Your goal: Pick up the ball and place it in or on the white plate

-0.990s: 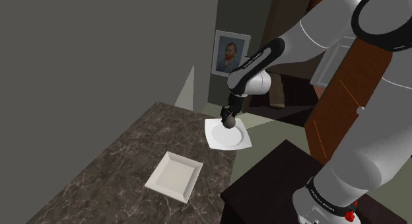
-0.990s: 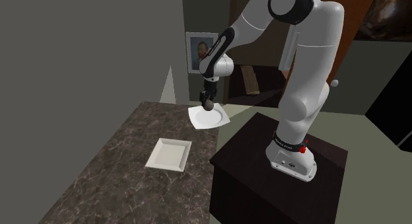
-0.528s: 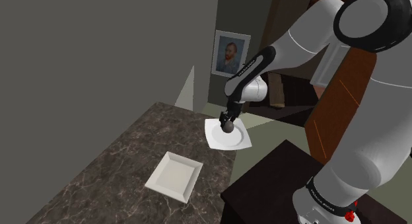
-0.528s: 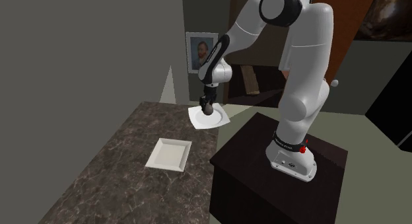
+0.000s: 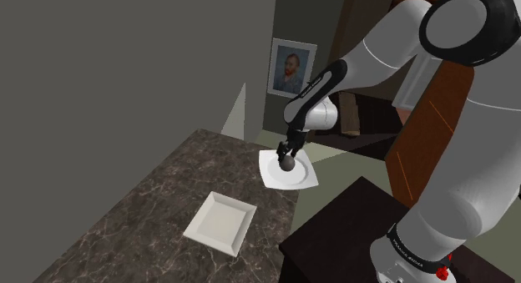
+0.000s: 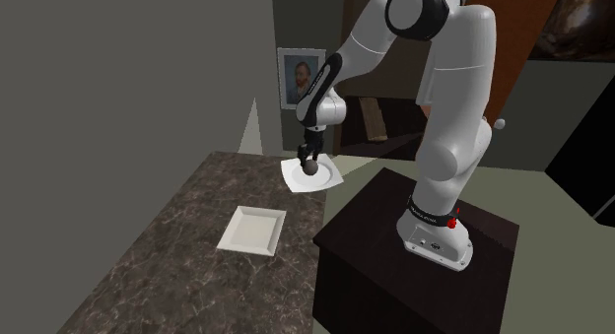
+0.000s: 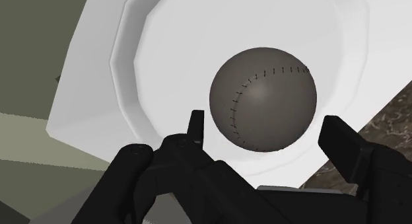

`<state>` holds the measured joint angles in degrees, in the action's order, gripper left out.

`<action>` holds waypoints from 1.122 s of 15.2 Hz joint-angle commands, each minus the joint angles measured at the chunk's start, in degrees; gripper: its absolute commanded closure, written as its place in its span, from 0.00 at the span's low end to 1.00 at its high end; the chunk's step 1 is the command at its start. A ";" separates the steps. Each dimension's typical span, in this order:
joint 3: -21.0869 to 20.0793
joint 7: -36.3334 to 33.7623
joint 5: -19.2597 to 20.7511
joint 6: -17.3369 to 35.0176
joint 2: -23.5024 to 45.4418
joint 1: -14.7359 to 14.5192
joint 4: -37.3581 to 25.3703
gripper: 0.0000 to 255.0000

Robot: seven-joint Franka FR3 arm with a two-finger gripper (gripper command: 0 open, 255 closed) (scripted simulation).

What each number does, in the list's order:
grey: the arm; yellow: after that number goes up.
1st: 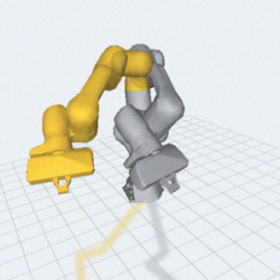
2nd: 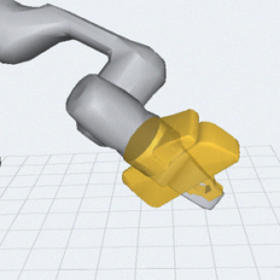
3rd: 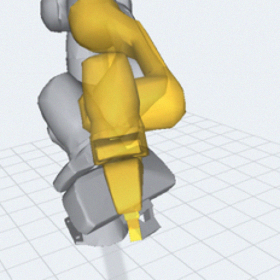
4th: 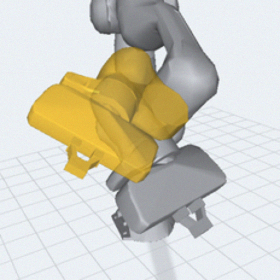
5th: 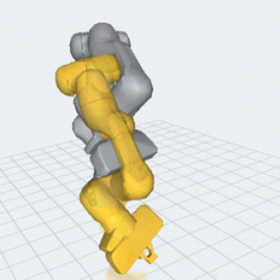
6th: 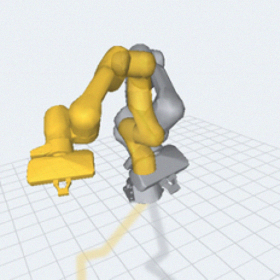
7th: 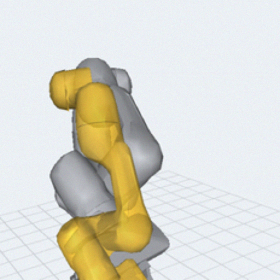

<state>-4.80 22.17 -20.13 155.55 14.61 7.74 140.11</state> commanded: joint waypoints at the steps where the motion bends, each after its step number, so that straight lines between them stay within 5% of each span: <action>1: 0.00 0.00 0.00 0.01 0.00 0.00 0.00 0.00; 5: 0.00 0.00 0.00 0.00 0.00 0.00 0.00 0.00; 9: 1.41 -1.90 2.59 -6.94 -7.44 0.19 0.56 0.00; 17: 1.40 -1.90 2.60 -6.94 -7.44 0.20 0.56 0.00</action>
